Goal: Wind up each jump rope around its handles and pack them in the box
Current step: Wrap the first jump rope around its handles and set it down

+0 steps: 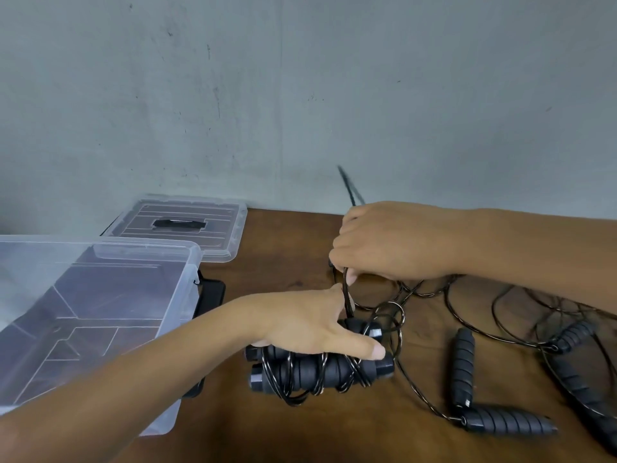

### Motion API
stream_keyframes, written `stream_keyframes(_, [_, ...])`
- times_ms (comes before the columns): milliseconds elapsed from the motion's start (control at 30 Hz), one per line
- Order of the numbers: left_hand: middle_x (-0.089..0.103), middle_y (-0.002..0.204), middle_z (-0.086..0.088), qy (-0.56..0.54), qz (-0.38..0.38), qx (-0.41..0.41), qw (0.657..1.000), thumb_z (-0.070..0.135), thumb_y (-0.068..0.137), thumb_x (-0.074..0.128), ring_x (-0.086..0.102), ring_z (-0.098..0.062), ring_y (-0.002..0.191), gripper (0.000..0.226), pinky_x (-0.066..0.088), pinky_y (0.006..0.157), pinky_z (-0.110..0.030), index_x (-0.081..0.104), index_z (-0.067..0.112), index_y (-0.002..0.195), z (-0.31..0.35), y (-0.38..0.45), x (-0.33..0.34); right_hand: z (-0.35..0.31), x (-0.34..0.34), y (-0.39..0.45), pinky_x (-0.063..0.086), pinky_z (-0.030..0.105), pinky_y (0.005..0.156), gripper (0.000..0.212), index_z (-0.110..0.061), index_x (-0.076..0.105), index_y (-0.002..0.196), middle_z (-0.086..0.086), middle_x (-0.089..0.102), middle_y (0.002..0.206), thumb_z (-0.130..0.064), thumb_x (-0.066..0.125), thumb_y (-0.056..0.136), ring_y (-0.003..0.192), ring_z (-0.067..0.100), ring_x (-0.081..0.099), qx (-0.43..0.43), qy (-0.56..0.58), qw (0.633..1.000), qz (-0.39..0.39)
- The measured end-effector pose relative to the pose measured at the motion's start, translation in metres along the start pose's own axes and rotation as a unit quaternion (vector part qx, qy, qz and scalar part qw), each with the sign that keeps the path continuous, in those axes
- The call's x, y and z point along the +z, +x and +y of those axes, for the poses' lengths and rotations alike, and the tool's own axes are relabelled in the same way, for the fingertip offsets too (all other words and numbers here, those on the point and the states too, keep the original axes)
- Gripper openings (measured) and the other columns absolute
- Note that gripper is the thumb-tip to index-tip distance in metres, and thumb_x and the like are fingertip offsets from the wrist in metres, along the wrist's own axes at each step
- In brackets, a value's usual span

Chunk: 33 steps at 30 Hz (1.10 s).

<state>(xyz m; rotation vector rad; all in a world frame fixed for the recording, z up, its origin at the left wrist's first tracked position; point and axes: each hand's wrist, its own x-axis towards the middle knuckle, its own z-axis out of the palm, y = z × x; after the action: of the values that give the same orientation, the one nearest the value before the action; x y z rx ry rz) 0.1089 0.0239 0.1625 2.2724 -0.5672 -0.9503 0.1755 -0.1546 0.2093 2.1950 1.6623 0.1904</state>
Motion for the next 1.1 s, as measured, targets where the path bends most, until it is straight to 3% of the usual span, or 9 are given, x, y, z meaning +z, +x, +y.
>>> stream_keyframes(133, [0.062, 0.118, 0.014, -0.054, 0.04, 0.032, 0.997, 0.072, 0.088, 0.064, 0.06, -0.008, 0.102, 0.046, 0.048, 0.097, -0.032, 0.054, 0.036, 0.115, -0.013, 0.019, 0.004, -0.016, -0.02, -0.003, 0.049, 0.039, 0.077, 0.021, -0.02, 0.056, 0.087, -0.007, 0.047, 0.075, -0.034, 0.052, 0.103, 0.072, 0.023, 0.059, 0.098, -0.013, 0.991, -0.086])
stream_keyframes(267, [0.077, 0.112, 0.004, -0.213, 0.09, 0.043, 0.972, 0.057, 0.095, 0.068, 0.075, -0.016, 0.096, 0.04, 0.059, 0.098, -0.043, 0.067, 0.026, 0.12, -0.013, 0.027, 0.007, -0.033, -0.025, -0.015, 0.041, 0.032, 0.055, 0.02, -0.016, 0.057, 0.074, -0.004, 0.045, 0.064, -0.006, 0.073, 0.07, 0.053, 0.02, 0.05, 0.122, -0.012, 0.992, -0.021])
stream_keyframes(367, [0.079, 0.102, -0.007, -0.286, 0.126, 0.062, 0.948, 0.048, 0.095, 0.071, 0.076, -0.02, 0.086, 0.037, 0.062, 0.092, -0.046, 0.072, 0.015, 0.11, -0.01, 0.028, 0.008, -0.044, -0.03, -0.021, 0.035, 0.032, 0.059, 0.019, -0.017, 0.057, 0.086, -0.005, 0.043, 0.073, -0.003, 0.063, 0.075, 0.062, 0.02, 0.051, 0.153, -0.03, 0.986, -0.05])
stream_keyframes(500, [0.078, 0.102, -0.018, -0.363, 0.138, 0.075, 0.918, 0.055, 0.083, 0.074, 0.077, -0.028, 0.083, 0.045, 0.063, 0.086, -0.048, 0.071, 0.016, 0.107, -0.011, 0.027, 0.006, -0.049, -0.024, -0.038, 0.014, 0.025, 0.04, 0.034, -0.019, 0.058, 0.081, -0.006, 0.043, 0.067, 0.004, 0.067, 0.058, 0.047, 0.016, 0.038, 0.224, -0.006, 0.974, 0.024])
stream_keyframes(600, [0.079, 0.102, -0.016, -0.385, 0.151, 0.101, 0.905, 0.064, 0.076, 0.074, 0.077, -0.032, 0.088, 0.061, 0.063, 0.087, -0.051, 0.07, 0.016, 0.114, -0.015, 0.03, 0.008, -0.059, -0.019, -0.05, 0.022, 0.025, 0.037, 0.044, -0.023, 0.058, 0.101, -0.008, 0.049, 0.078, 0.0, 0.075, 0.067, 0.049, 0.012, 0.039, 0.289, 0.028, 0.957, 0.022])
stream_keyframes(667, [0.078, 0.101, -0.015, -0.404, 0.162, 0.112, 0.893, 0.067, 0.078, 0.07, 0.077, -0.032, 0.087, 0.065, 0.064, 0.081, -0.046, 0.07, 0.014, 0.116, -0.014, 0.03, 0.011, -0.066, -0.017, -0.057, 0.026, 0.024, 0.038, 0.034, -0.024, 0.056, 0.109, -0.012, 0.054, 0.083, -0.012, 0.076, 0.083, 0.049, 0.007, 0.035, 0.336, 0.065, 0.938, 0.056])
stream_keyframes(733, [0.076, 0.098, -0.022, -0.431, 0.179, 0.113, 0.877, 0.067, 0.08, 0.063, 0.075, -0.035, 0.083, 0.07, 0.064, 0.074, -0.043, 0.067, 0.007, 0.116, -0.012, 0.029, 0.013, -0.072, -0.016, -0.063, 0.036, 0.025, 0.04, 0.014, -0.024, 0.056, 0.112, -0.015, 0.057, 0.084, -0.03, 0.051, 0.101, 0.05, 0.007, 0.043, 0.373, 0.098, 0.92, 0.076])
stream_keyframes(867, [0.072, 0.102, -0.032, -0.436, 0.192, 0.118, 0.871, 0.063, 0.089, 0.058, 0.073, -0.042, 0.079, 0.068, 0.063, 0.071, -0.045, 0.064, 0.001, 0.116, -0.005, 0.023, 0.014, -0.08, -0.011, -0.076, 0.044, 0.025, 0.068, 0.039, -0.029, 0.048, 0.114, -0.01, 0.051, 0.087, -0.045, 0.014, 0.103, 0.076, 0.012, 0.056, 0.398, 0.166, 0.902, 0.015])
stream_keyframes(1100, [0.072, 0.092, -0.02, -0.447, 0.147, 0.14, 0.871, 0.047, 0.1, 0.057, 0.072, -0.039, 0.074, 0.057, 0.062, 0.064, -0.038, 0.055, -0.007, 0.118, 0.004, 0.013, 0.013, -0.074, 0.0, -0.106, 0.039, 0.014, 0.071, 0.025, -0.039, 0.062, 0.101, -0.017, 0.057, 0.088, -0.041, 0.037, 0.103, 0.082, 0.004, 0.055, 0.366, 0.384, 0.846, 0.05])
